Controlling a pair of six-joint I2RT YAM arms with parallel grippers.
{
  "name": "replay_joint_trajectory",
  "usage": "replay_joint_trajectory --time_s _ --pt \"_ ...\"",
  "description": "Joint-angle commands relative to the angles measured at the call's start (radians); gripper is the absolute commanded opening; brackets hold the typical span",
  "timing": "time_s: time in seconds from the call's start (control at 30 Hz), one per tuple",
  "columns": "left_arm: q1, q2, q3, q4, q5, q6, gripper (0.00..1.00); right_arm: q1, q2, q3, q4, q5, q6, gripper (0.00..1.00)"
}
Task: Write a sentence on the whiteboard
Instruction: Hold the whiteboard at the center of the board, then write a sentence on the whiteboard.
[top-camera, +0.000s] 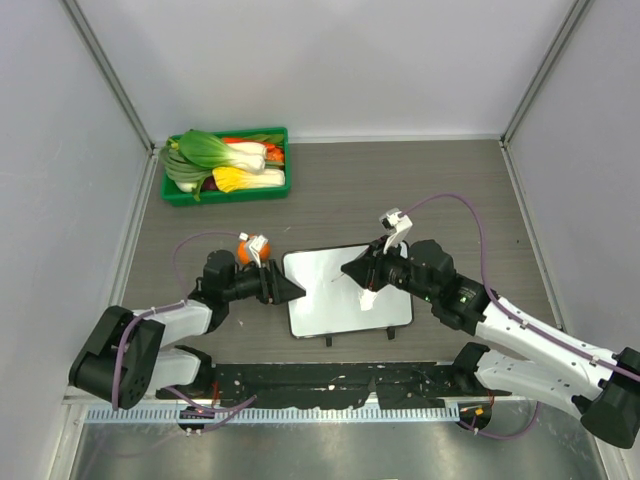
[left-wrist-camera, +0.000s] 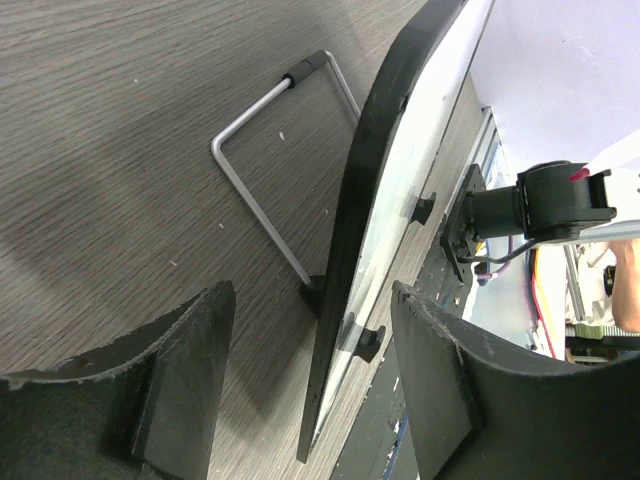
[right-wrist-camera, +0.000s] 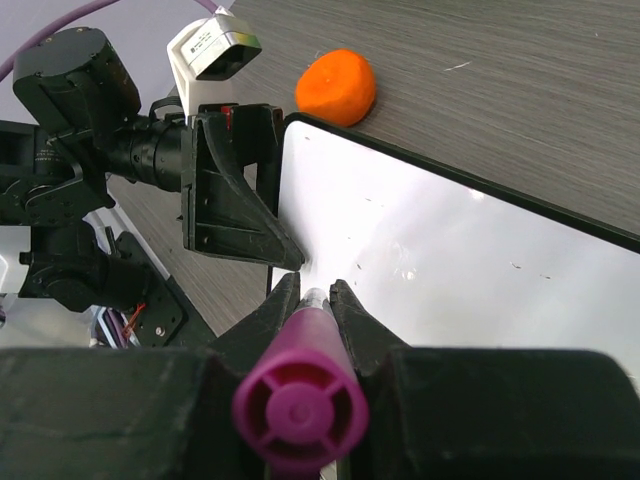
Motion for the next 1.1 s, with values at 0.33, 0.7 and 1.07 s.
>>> replay_joint_trajectory --time_s 0.33,0.7,1.07 --pt "-0.006 -0.053 0.013 0.005 0.024 0.057 0.54 0.012 0.004 0.031 0.055 0.043 0.006 0.01" --pt "-0.004 -0.086 -0.006 -0.015 0.024 0.051 0.33 0.034 0.025 0.031 0.07 0.05 -0.003 0.01" --pt "-0.007 -0.076 -0.02 -0.008 0.027 0.037 0.0 0.052 0.039 0.043 0.067 0.11 -0.029 0.01"
